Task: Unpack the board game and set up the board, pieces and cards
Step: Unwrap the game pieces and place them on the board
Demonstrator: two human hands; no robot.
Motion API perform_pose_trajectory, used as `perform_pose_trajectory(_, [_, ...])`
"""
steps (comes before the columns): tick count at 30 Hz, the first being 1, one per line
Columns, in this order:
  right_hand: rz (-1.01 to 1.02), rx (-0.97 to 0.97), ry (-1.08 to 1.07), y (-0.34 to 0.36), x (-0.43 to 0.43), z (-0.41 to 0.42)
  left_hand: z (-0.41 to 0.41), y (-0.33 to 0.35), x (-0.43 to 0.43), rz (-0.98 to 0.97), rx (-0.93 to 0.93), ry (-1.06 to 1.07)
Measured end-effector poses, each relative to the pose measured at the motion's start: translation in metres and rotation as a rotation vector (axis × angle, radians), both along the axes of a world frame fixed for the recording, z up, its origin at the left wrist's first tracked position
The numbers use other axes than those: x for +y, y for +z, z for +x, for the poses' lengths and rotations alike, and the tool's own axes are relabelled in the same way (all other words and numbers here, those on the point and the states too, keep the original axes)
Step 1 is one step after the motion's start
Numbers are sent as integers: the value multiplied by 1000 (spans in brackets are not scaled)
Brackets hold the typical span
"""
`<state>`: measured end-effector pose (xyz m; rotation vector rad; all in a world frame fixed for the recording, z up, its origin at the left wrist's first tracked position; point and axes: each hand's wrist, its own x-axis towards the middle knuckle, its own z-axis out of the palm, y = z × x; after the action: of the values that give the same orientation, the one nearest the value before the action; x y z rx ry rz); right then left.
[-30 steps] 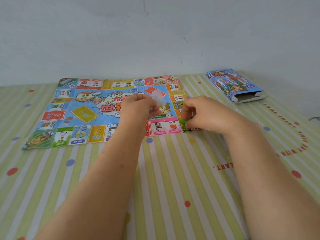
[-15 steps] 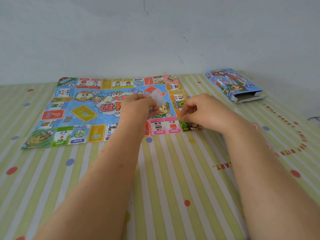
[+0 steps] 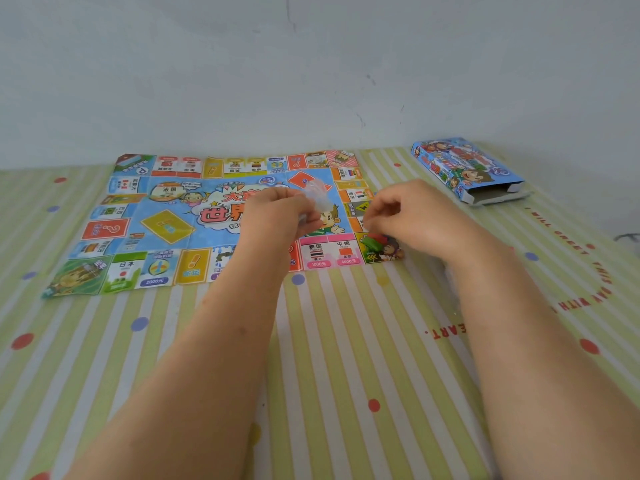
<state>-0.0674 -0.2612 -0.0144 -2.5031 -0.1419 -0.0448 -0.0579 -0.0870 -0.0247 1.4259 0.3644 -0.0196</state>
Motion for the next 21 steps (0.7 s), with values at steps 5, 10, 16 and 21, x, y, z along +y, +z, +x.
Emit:
perform_pose_trajectory(5, [267, -205, -130, 5, 0, 1, -4, 0, -1, -64, -66, -108])
perform_pose_trajectory(10, [401, -158, -23, 6, 4, -2, -7, 2, -1, -27, -156, -229])
perform_pose_trajectory(16, [531, -72, 33, 7, 5, -2, -7, 1, -2, 20, -210, -313])
perform_pose_trajectory(21, [642, -137, -54, 9, 2, -1, -5, 0, -3, -89, -199, -314])
